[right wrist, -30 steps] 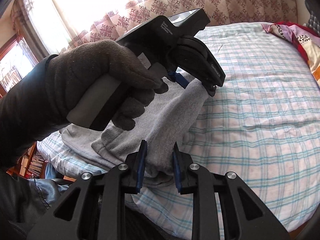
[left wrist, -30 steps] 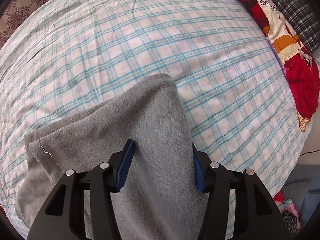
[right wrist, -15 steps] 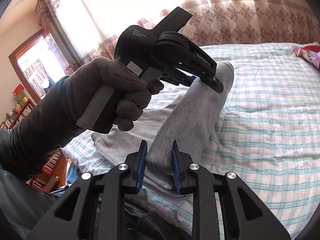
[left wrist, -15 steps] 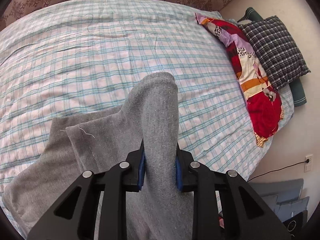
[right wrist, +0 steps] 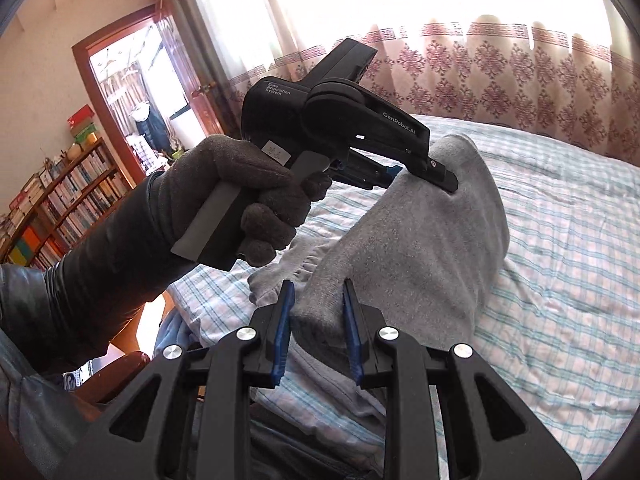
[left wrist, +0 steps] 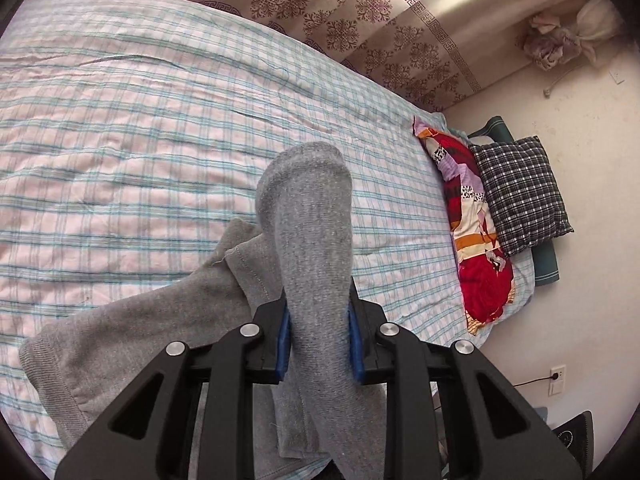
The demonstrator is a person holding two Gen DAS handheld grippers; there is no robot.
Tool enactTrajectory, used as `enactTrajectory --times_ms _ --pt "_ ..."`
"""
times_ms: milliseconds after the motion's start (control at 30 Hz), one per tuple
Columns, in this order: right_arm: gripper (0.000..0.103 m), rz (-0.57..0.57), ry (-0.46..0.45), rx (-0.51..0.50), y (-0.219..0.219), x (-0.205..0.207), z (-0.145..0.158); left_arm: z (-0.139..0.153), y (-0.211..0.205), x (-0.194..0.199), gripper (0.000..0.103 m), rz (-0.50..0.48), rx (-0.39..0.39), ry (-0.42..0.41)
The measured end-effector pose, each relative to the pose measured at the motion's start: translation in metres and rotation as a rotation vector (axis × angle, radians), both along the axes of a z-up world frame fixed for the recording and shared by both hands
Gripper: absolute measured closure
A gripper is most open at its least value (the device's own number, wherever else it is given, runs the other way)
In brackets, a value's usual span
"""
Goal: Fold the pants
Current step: 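Grasp the sweatpants end with both grippers and lift it over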
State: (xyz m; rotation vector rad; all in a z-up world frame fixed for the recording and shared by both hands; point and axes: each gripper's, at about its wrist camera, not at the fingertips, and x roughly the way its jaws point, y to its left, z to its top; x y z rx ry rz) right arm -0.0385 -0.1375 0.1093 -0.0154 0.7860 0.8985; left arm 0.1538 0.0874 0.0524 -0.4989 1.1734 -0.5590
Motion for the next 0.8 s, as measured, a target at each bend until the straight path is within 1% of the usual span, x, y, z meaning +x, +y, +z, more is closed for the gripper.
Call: enactTrajectory --times_ms 167,433,633,800 --pt "0.079 0.098 0.018 -0.027 0.05 0.008 -0.011 -0.018 0.053 -0.01 0.08 0.042 -0.012 0.005" --pt "0.079 0.207 0.048 -0.063 0.121 0.025 -0.025 -0.053 0.127 -0.016 0.08 0.125 -0.046 0.039" --pt "0.079 0.286 0.075 -0.108 0.165 0.029 -0.045 -0.078 0.166 -0.024 0.08 0.17 -0.062 0.066" --pt "0.079 0.331 0.123 -0.138 0.182 0.03 -0.066 -0.107 0.186 -0.032 0.08 0.19 -0.076 0.105"
